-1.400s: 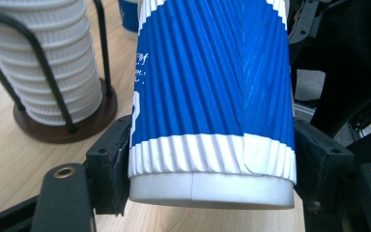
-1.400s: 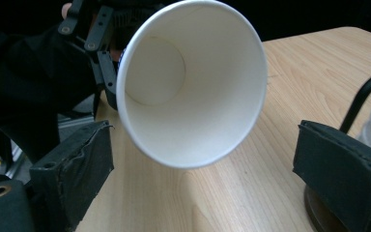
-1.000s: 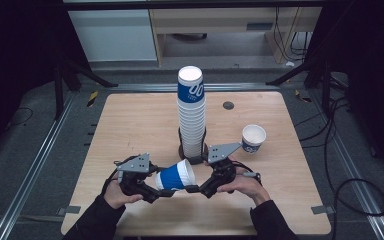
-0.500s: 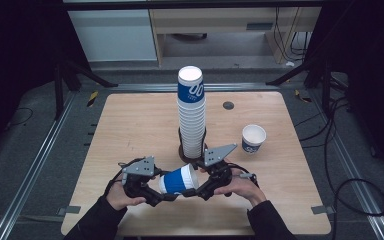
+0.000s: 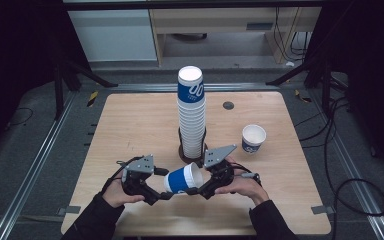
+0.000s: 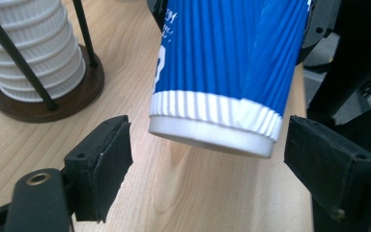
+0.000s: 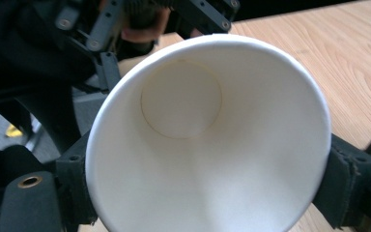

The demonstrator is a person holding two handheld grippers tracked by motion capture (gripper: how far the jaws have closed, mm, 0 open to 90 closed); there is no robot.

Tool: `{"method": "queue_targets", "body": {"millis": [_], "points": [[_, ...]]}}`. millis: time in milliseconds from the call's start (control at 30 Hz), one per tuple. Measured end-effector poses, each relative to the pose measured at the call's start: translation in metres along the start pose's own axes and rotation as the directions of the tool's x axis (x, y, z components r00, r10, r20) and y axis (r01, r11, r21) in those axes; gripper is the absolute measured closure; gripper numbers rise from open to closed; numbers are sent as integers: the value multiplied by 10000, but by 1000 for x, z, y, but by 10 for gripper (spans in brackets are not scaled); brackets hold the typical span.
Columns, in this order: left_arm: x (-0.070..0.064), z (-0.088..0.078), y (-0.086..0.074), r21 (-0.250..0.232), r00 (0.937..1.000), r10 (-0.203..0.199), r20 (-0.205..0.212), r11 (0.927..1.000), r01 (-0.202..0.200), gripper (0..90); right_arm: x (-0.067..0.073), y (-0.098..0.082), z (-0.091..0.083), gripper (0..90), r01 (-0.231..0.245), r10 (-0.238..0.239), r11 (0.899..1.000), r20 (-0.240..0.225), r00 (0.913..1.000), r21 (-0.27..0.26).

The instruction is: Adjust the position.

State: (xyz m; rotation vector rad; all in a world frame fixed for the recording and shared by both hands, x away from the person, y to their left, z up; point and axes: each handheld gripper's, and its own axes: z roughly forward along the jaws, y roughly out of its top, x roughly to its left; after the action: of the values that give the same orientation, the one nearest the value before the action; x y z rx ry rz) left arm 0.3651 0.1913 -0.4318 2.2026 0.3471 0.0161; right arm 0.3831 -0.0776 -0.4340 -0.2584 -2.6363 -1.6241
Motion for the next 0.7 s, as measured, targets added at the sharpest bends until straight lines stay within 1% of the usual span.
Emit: {"method": "queue_targets", "body": {"millis": [67, 100, 133, 167, 267, 300, 400, 467, 567, 600, 700], "points": [[-1, 4, 0, 260, 10000, 75, 8, 9996, -75, 164, 0, -2, 4, 157, 114, -123, 9992, 227, 9997, 378], [-2, 7, 0, 433, 9999, 125, -42, 9990, -123, 161, 0, -2, 6, 157, 101, -112, 9986, 217, 9997, 513], [-3, 11, -1, 697, 9997, 204, -122, 9974, -195, 159, 0, -3, 9, 156, 158, -174, 9976, 238, 9996, 668], [-4, 14, -1, 864, 9995, 251, -198, 9960, -233, 158, 1, -4, 12, 157, 223, -247, 9961, 275, 9993, 851], [-5, 22, -2, 1296, 9987, 454, -237, 9907, -420, 162, 3, -4, 18, 157, 318, -356, 9922, 287, 9990, 1208], [-6, 23, -2, 1361, 9985, 487, -255, 9897, -448, 168, 4, -5, 21, 156, 406, -446, 9902, 274, 9986, 1335], [-8, 28, -2, 1528, 9981, 601, -128, 9866, -574, 181, 6, -5, 26, 156, 491, -526, 9873, 191, 9984, 1514], [-10, 31, -3, 1599, 9979, 631, -123, 9853, -604, 184, 7, -4, 27, 155, 516, -535, 9872, 88, 9985, 1509], [-11, 33, -3, 1653, 9978, 656, -17, 9841, -644, 216, 9, -3, 29, 155, 634, -629, 9854, -82, 9980, 1577], [-11, 33, -3, 1661, 9978, 661, 70, 9839, -664, 247, 10, -3, 29, 155, 645, -641, 9853, -76, 9979, 1580], [-11, 33, -3, 1732, 9971, 743, 136, 9820, -756, 261, 10, -3, 29, 153, 674, -661, 9845, -134, 9977, 1616]]}}
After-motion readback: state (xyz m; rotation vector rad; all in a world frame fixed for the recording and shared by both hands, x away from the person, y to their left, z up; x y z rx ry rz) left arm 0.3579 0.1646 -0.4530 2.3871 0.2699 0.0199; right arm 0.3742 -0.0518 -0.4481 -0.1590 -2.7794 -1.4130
